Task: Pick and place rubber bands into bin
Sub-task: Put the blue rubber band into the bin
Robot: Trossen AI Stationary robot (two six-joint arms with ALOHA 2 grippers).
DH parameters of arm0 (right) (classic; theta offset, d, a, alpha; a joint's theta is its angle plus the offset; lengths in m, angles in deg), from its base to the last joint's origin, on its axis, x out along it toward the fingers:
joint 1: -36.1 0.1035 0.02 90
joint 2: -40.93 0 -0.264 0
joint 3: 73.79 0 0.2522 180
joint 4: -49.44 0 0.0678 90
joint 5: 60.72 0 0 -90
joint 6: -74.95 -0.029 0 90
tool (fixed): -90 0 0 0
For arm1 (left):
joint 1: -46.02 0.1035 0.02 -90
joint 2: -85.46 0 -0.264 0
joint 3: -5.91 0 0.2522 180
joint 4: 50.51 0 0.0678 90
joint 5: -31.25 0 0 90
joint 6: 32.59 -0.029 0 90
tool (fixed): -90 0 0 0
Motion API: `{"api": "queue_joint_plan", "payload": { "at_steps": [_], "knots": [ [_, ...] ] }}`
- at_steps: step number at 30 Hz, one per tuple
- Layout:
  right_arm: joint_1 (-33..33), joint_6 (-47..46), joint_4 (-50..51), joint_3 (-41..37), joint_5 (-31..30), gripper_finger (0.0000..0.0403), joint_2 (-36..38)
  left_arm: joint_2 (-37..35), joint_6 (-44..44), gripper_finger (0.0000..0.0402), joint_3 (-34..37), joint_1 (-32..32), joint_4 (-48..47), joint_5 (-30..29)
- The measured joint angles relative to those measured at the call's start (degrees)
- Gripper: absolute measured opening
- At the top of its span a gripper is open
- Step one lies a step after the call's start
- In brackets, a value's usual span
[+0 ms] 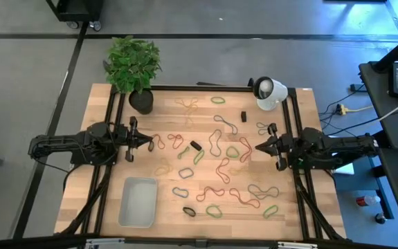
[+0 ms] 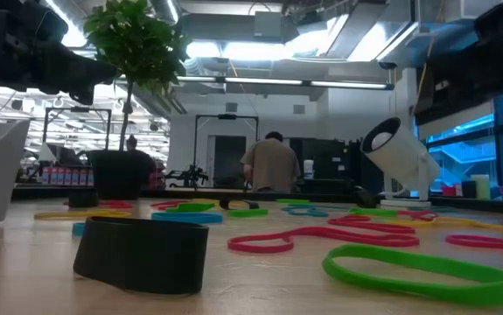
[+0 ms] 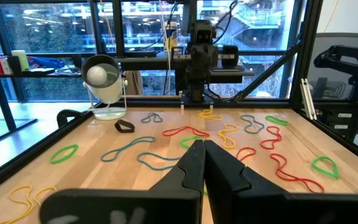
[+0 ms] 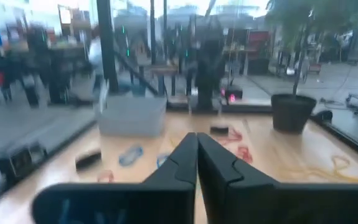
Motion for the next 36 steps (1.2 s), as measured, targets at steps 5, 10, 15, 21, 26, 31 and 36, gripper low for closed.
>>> {"api": "queue_joint_plan", "payload": {
  "at_steps": [5,10,15,21,26,31,36],
  "knots": [
    [0.0,0.61,2.67,6.53,-8.88,0.0004,-6.77,-0.01,0.0,0.0004,0.0,0.0,0.0,-0.01],
    [-0.02,2.66,3.04,16.07,-19.84,0.0002,-21.88,0.0,0.01,0.0004,0.02,0.01,0.01,-0.01],
    [-0.3,-0.87,8.4,29.64,-31.07,0.0002,-40.91,0.0,0.0,0.0004,0.01,0.0,0.0,0.0],
    [-7.87,-21.74,36.63,49.64,-33.3,0.0004,-62.86,-0.01,0.0,0.0004,0.0,0.02,0.01,0.0],
    [-15.81,-29.05,53.38,60.58,-21.92,0.0035,-77.73,-0.01,0.0,0.0004,0.0,0.02,0.0,0.01],
    [-21.13,-24.68,53.8,65.02,-11.94,0.0092,-87.89,-0.01,0.01,0.0004,0.01,0.02,0.0,0.01],
    [-23.6,-17.71,51.72,65.65,-8.38,0.0149,-95.46,-0.01,0.0,0.0004,0.02,0.0,0.0,0.01]
  ]
}}
